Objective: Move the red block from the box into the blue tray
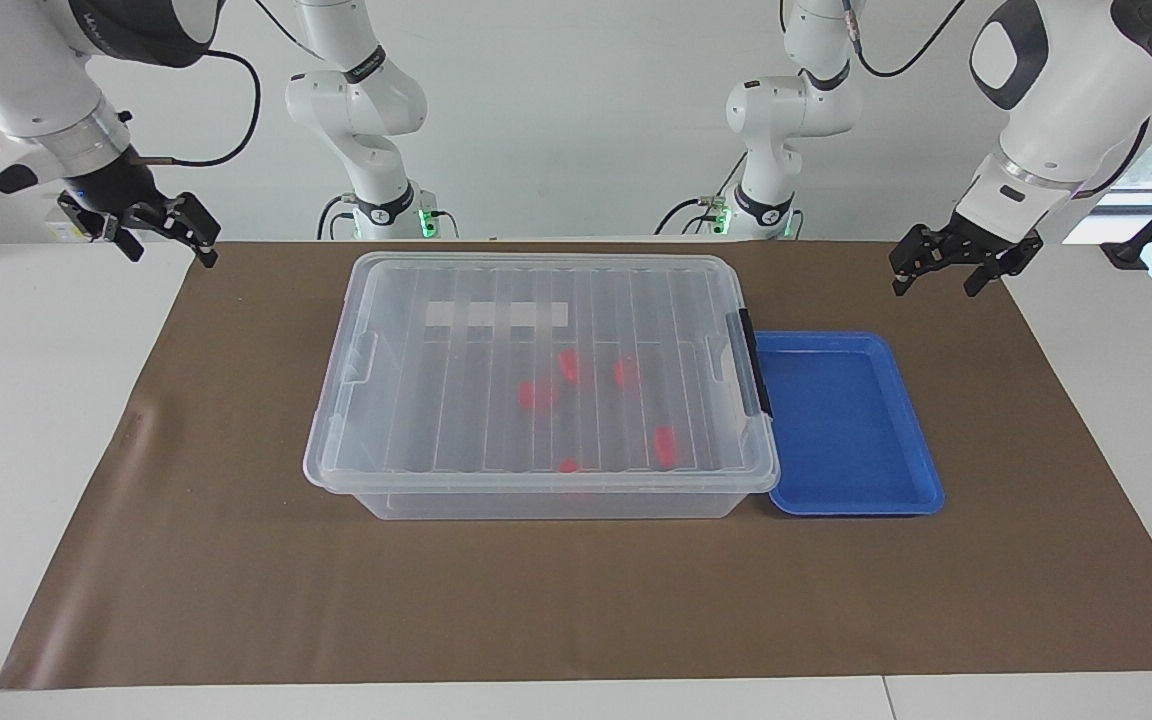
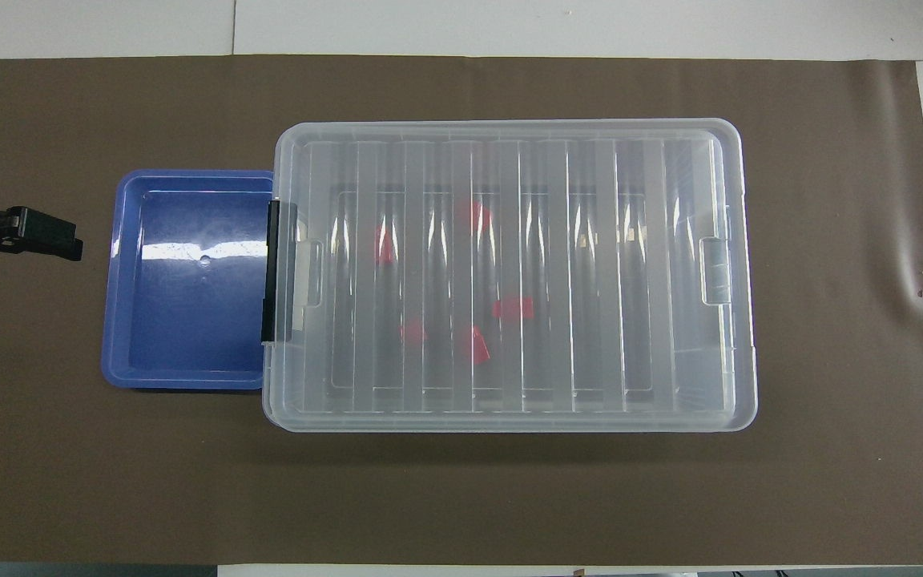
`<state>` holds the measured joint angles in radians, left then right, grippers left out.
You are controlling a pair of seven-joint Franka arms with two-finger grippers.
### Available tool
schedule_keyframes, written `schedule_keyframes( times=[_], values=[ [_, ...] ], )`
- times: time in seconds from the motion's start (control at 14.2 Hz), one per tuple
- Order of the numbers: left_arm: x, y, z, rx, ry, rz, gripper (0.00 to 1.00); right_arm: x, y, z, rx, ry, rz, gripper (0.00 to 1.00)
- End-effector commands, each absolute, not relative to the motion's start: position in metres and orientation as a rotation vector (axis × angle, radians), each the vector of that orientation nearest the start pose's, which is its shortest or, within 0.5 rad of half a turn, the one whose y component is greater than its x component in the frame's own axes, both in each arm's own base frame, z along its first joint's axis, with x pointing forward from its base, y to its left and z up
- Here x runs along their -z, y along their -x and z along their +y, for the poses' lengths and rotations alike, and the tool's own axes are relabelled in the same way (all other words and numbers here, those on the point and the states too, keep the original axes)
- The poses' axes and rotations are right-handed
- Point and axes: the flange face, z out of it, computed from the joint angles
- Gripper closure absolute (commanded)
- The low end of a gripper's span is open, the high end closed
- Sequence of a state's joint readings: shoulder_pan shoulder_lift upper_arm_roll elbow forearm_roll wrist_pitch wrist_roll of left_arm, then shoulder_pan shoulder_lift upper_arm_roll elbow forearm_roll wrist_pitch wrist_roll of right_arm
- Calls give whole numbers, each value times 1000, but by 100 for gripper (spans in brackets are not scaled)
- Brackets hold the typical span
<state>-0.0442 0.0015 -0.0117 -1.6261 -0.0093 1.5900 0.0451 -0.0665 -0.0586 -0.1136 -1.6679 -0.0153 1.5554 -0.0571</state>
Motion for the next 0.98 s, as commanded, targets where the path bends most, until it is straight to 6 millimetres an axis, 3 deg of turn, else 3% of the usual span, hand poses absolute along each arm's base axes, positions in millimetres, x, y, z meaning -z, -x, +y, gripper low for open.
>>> schedule_keyframes(
  times=[0.0,0.14,0.49,0.63,0.91],
  values=[
    [-600,-545,-32,-66,3160,147,0,-593,-524,-52,-39,3130,160,0],
    [-601,-546,-29,-61,3159,134,0,-584,-533,-15,18,3130,186,0],
    [-600,-546,-28,-66,3159,139,0,-535,-555,-2,54,3121,175,0],
    [-599,-546,-28,-68,3157,142,0,-506,-567,27,58,3105,117,0],
    [-599,-545,-26,-78,3154,135,0,-482,-572,27,49,3108,115,0]
  ],
)
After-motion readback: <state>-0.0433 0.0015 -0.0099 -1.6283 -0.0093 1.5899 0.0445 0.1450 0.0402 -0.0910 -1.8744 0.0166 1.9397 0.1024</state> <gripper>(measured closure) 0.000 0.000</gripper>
